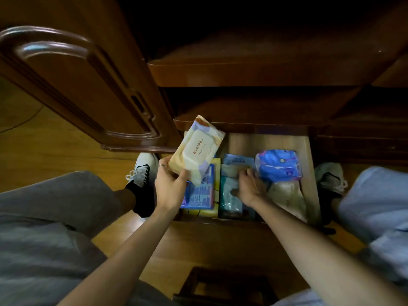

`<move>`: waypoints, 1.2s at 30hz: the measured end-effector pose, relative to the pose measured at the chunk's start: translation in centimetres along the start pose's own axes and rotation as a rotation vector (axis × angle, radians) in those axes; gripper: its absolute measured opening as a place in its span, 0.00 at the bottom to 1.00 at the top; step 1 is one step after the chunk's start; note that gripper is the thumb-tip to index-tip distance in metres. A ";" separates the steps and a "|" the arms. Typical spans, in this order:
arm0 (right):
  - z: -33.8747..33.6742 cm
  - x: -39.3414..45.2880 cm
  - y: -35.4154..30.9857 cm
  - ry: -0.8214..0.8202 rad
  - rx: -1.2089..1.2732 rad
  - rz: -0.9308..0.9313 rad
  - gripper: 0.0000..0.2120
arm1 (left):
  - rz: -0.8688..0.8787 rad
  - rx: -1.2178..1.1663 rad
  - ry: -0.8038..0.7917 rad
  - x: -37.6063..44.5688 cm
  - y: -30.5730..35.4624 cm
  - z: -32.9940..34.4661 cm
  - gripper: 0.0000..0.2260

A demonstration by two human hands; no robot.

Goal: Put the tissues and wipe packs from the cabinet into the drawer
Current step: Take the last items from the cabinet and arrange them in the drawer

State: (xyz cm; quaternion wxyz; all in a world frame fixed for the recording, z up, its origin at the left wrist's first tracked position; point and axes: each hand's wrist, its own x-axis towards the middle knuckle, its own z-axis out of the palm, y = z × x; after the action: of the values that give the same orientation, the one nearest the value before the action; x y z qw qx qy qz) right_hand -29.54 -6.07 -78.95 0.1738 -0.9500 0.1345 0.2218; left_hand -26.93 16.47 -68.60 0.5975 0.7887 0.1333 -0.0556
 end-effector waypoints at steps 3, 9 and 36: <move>-2.6 -0.3 0.6 -0.192 0.557 0.036 0.21 | 0.020 -0.018 -0.029 -0.1 0.5 0.9 0.17; -8.8 -2.3 3.5 -0.062 1.789 0.185 0.19 | -0.030 -0.139 -0.109 -1.0 1.2 3.3 0.20; -8.5 -6.1 -0.9 -0.146 1.344 0.172 0.23 | -0.143 -0.115 -0.664 -2.8 2.8 4.8 0.35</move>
State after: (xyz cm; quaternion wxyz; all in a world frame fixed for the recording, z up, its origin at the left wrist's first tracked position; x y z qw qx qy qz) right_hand -31.38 -7.52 -68.69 0.7167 -0.6042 0.3060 0.1665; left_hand -28.52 10.76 -66.67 0.6463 0.6814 -0.0108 -0.3434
